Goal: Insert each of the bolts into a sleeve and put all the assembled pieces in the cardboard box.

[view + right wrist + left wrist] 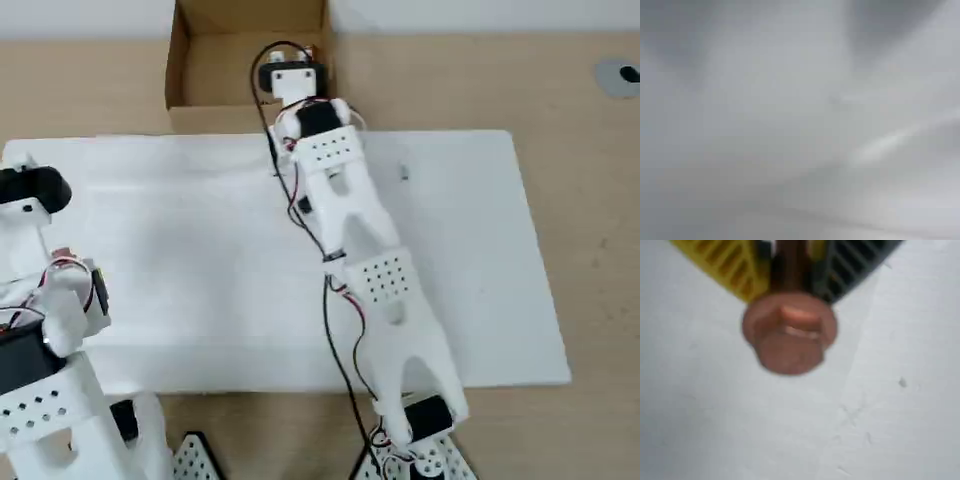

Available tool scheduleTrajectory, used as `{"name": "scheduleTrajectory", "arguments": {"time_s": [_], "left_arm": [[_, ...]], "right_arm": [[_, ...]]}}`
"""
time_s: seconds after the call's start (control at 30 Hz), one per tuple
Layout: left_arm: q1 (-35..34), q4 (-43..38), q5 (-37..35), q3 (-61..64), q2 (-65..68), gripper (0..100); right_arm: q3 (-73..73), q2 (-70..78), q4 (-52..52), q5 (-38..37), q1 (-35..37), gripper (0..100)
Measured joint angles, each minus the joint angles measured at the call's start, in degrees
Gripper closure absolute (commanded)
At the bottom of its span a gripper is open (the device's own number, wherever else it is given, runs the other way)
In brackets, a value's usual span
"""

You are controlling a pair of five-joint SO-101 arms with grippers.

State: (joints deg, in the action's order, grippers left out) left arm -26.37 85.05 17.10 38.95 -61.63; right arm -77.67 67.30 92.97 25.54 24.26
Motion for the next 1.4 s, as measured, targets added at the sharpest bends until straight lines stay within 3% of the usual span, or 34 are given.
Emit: {"name": "scheduleTrajectory", "arguments": {"time_s": [0.2, 0.6, 0.97, 1.13, 1.4], "left_arm": [[0.0, 0.0, -0.35, 0.26, 0.0, 99], [8.18, 3.78, -1.49, 0.26, 0.0, 99], [8.18, 3.78, -1.49, 0.26, 0.0, 99], [8.18, 3.78, -1.49, 0.26, 0.0, 99], [8.18, 3.43, -1.49, 0.26, 0.0, 99]], "right_arm": [[-0.62, -0.09, 7.91, -1.67, -1.14, 76.7], [4.84, -7.38, 8.62, -2.81, -4.22, 76.6], [31.82, -24.44, 8.62, -3.87, -7.47, 76.6], [42.46, -32.26, 8.62, -2.55, -4.04, 76.6], [51.69, -33.05, 8.53, -2.55, -0.88, 76.6]]}}
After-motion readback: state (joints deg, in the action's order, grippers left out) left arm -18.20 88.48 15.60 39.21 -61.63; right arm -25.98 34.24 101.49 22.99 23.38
